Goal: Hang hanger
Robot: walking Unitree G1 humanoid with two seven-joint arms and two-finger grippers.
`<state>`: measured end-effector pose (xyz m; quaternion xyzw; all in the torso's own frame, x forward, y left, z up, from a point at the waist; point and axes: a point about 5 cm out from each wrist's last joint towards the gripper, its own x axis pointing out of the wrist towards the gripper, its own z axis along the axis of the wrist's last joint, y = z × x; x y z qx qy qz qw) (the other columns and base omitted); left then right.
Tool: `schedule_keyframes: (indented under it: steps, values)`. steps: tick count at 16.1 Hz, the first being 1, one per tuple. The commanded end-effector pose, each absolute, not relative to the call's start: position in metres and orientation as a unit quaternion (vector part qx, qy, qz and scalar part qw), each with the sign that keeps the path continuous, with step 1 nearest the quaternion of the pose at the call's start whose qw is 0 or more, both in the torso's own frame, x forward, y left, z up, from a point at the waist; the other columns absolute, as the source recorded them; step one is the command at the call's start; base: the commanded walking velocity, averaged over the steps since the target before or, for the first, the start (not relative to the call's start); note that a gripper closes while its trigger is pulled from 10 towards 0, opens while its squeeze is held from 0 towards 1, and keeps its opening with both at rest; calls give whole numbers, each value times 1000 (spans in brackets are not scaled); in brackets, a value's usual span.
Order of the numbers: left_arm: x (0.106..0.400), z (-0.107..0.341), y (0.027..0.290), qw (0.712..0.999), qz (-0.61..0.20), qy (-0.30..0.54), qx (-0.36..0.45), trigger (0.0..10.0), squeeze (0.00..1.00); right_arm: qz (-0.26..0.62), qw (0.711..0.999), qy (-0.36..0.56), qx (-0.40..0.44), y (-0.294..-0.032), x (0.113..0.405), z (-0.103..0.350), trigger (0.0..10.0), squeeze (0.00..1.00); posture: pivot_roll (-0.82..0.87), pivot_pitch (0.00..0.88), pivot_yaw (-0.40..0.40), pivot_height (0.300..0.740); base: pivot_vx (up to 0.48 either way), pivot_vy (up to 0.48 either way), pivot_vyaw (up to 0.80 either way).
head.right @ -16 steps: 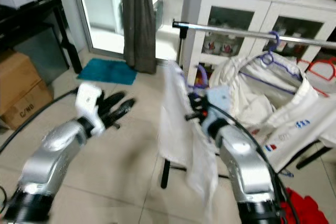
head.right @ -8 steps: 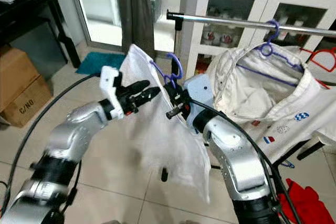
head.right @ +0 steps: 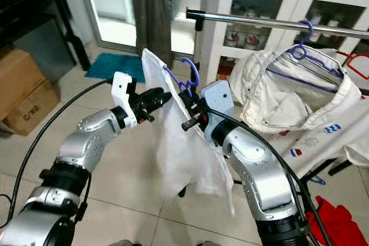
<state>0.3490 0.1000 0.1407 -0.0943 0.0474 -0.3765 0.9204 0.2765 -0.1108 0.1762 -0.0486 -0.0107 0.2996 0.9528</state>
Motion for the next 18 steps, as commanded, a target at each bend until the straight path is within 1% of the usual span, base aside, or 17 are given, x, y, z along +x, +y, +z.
schedule_keyframes:
  steps: [1,4,7,8,10,11,12,14,15,16,18]
  values:
    - [352,145,98,919,-381,40,-90,0,0,301,952,-34,-53,-108,276,188,0,0,-142,0,19,740,0,0,0]
    - [355,146,99,917,-387,34,-91,0,0,302,951,-36,-54,-107,277,189,0,0,-144,0,27,740,0,0,0]
    - [348,155,89,890,-438,4,-127,0,0,300,952,-36,-55,-106,277,189,0,0,-144,0,33,740,0,0,0]
    - [344,158,85,881,-455,-3,-133,10000,0,301,951,-37,-57,-106,277,189,0,0,-143,0,36,740,0,0,0]
    - [343,160,86,883,-452,-16,-128,10000,0,300,951,-37,-59,-107,277,189,0,0,-141,0,39,740,0,0,0]
    - [344,160,87,886,-448,-18,-117,10000,604,299,952,-37,-60,-107,277,189,0,0,-141,0,39,740,0,0,0]
    - [345,159,88,894,-437,-19,-101,10000,1000,299,952,-37,-61,-106,277,188,0,0,-136,0,40,740,0,0,0]
    - [348,155,90,906,-415,-3,-88,10000,1000,302,950,-38,-62,-104,277,188,0,0,-135,0,41,740,0,0,0]
    - [354,151,94,921,-384,13,-67,10000,1000,304,950,-39,-62,-103,277,188,0,0,-134,0,44,740,0,0,0]
    - [358,150,96,927,-370,17,-63,10000,1000,305,949,-40,-63,-103,277,189,0,0,-134,0,44,740,0,0,0]
    - [363,154,94,929,-366,15,-58,10000,1000,306,949,-41,-64,-102,278,189,0,0,-135,0,48,740,0,0,0]
